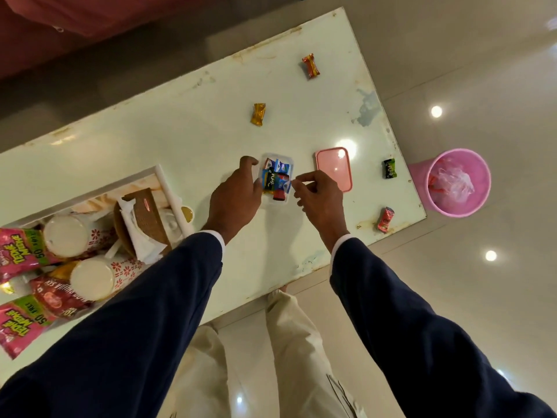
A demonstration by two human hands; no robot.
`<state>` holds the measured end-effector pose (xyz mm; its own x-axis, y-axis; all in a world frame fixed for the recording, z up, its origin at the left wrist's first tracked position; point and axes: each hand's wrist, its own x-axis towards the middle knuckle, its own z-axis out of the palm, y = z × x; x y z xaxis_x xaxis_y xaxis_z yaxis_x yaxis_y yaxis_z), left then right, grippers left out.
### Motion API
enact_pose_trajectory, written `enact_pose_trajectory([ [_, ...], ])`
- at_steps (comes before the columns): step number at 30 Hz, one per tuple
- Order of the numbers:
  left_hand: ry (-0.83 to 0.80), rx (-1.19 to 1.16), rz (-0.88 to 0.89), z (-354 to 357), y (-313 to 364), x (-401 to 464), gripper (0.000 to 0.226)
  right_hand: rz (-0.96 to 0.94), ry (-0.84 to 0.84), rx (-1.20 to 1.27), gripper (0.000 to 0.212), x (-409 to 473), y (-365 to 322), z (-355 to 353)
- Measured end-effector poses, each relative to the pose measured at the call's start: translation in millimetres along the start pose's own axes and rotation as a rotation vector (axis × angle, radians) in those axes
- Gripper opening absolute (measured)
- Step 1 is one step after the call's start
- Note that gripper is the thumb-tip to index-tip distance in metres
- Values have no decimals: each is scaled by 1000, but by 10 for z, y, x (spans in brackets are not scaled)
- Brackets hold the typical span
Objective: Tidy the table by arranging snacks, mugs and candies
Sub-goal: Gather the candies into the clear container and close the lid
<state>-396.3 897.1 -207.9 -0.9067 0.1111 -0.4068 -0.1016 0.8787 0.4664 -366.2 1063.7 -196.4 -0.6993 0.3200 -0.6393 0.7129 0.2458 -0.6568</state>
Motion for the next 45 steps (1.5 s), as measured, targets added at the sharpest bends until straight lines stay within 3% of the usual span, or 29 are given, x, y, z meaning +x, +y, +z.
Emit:
enact_pose_trajectory([
  [6, 16, -82, 4, -84, -170, 196, 33, -58, 35, -44, 13, 179, 65, -170],
  [10, -16, -21, 117, -157, -217, 633, 43, -207, 96, -126, 11, 690, -213, -236],
  [13, -51, 177, 239, -191, -189, 979, 50, -382, 104, -242, 21, 1134, -531, -211],
  [18, -94, 493, 324, -147, -58, 1289, 42, -571, 77, -573, 61, 1795, -884, -196],
  [22, -41, 508, 347, -108, -69, 1289, 24, -600, -39, -905, 76, 2061, -980, -243],
  [25, -30, 437, 274, -72, -201, 1151, 20, -611, -65, -1026, 67, 2160, -948, -264],
  [31, -46, 394, 104, -53, -378, 824, 7, -647, -68, -863, 18, 2043, -695, -211],
  [34, -59, 195, -17, -63, -383, 679, 8, -546, 13, -655, 5, 1912, -583, -171],
  [36, -26, -97, -114, -101, -323, 550, 13, -417, 38, -341, 11, 1725, -543, -165],
  [39, 40, -414, -103, -134, -135, 303, 20, -221, 1, 29, 25, 1310, -486, -189],
  [42, 8, -462, -77, -64, -18, 95, 34, -185, -100, 77, 25, 852, -387, -189],
  [45, -30, -400, -83, 33, 8, -2, 31, -233, -118, -5, 17, 529, -304, -82],
])
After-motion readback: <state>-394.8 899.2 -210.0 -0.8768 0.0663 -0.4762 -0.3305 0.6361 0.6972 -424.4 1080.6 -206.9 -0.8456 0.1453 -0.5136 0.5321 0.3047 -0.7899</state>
